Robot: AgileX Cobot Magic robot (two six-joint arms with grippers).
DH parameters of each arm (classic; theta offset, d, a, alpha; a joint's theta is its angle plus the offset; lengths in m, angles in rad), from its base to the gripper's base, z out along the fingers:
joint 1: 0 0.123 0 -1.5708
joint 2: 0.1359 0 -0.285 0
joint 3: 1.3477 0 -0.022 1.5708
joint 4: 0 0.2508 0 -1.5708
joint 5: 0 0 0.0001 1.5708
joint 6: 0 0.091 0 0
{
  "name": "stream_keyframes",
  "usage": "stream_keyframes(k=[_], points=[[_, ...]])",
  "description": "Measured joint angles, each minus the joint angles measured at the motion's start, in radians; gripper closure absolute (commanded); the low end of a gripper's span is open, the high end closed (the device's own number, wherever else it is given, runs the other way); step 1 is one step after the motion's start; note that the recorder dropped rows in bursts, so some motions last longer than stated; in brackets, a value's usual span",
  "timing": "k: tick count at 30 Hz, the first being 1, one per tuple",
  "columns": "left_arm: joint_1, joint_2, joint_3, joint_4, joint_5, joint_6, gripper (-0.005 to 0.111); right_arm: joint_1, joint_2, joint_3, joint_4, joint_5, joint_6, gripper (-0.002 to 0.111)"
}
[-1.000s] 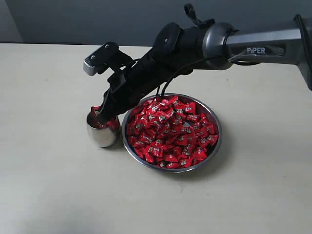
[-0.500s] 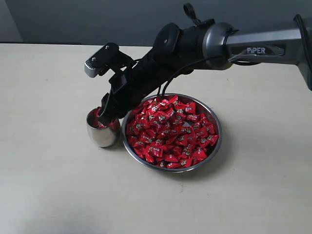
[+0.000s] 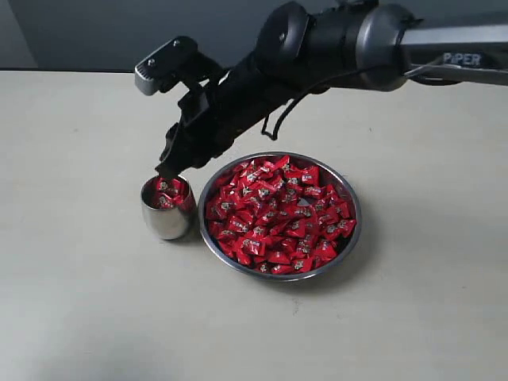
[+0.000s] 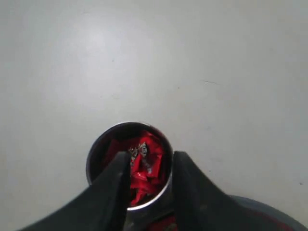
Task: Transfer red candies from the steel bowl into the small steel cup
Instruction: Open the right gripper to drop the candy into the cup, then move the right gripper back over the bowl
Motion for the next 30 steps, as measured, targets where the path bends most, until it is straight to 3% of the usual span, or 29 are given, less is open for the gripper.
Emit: stream_keyframes(k=[3, 8, 12, 20, 30], points=[[0.000, 0.000, 0.000, 0.000, 0.000, 0.000, 0.106, 0.000, -0.047, 0.000, -0.126, 0.010, 0.120, 0.081], [0.000, 0.000, 0.000, 0.000, 0.000, 0.000, 0.106, 0.000, -0.104, 0.010, -0.271, 0.056, 0.257, 0.109], [0.000, 0.000, 0.000, 0.000, 0.000, 0.000, 0.106, -0.010, -0.147, 0.060, -0.296, 0.062, 0.280, 0.104], [0.000, 0.000, 0.000, 0.000, 0.000, 0.000, 0.106, -0.128, -0.250, 0.280, -0.279, 0.032, 0.276, 0.104], [0.000, 0.000, 0.000, 0.000, 0.000, 0.000, 0.106, -0.189, -0.327, 0.595, -0.277, -0.204, 0.223, 0.104]])
